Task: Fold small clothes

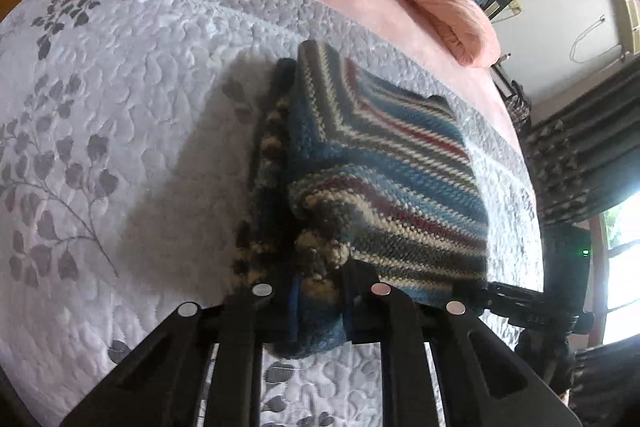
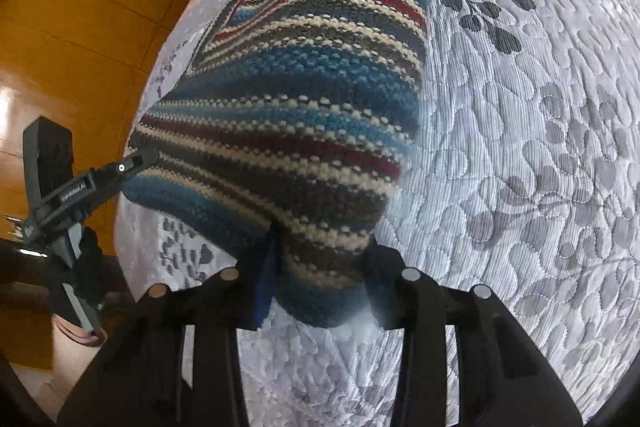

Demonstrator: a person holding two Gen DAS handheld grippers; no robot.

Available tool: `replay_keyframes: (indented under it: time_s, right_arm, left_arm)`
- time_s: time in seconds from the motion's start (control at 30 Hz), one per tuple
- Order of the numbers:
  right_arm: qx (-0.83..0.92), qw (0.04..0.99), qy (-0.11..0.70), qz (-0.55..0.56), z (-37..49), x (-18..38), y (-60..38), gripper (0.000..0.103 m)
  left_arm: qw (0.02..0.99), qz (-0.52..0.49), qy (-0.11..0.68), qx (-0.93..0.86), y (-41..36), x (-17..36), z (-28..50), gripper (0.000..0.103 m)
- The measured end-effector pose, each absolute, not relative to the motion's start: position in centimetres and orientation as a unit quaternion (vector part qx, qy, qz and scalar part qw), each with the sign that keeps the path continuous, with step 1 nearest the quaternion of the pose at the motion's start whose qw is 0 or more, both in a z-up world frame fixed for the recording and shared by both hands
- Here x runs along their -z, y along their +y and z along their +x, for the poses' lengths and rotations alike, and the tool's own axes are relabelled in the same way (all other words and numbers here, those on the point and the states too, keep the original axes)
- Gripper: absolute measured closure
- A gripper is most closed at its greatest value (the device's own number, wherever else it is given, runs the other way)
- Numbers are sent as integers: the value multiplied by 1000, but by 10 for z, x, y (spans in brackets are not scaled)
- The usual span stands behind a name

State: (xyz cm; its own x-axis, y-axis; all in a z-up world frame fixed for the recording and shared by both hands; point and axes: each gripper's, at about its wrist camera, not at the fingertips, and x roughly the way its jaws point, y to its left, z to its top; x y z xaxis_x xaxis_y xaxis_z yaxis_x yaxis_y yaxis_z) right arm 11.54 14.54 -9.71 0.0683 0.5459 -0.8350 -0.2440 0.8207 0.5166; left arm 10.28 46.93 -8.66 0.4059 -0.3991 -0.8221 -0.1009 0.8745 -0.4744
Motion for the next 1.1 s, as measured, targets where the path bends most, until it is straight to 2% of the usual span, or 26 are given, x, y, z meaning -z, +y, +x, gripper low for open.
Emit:
replay_keyframes:
  time_s: [0.17,0.3,0.4,0.47,0.63,0.67,0.83,1.0,1.1]
  right_arm:
    - [-260,720,635,102,111,116,155,67]
    - [-259,723,633,94,109,120,163,67]
    - [-256,725,634,86,109,121,167,64]
    - [-253,726,635,81,109,119,170,57]
    - [-257,737,620,78,115,98,162,55]
    - [-256,741,616,77,116,94,161,54]
    - [-253,756,598,87,134,75,156,45]
    - [-247,760,595,84,161,70,163,44]
    - [-251,760,595,78,174,74,168,39]
  left_arm:
    - [788,-217,569,88,465,128,103,87]
    - [791,-209,568,88,459,133,102,86]
    - [794,-180,574,85,449,127,102,81]
    - [795,-175,574,84,446,121,103,78]
    - [803,-177,562,90,449,93,101,61]
    - [808,-183,553,88,454,85,103,60]
    - [815,-208,534,82,474,67,138,56]
    - [804,-223,545,84,473,79,189,55]
    - [793,-228,559,75,468,95,217,55]
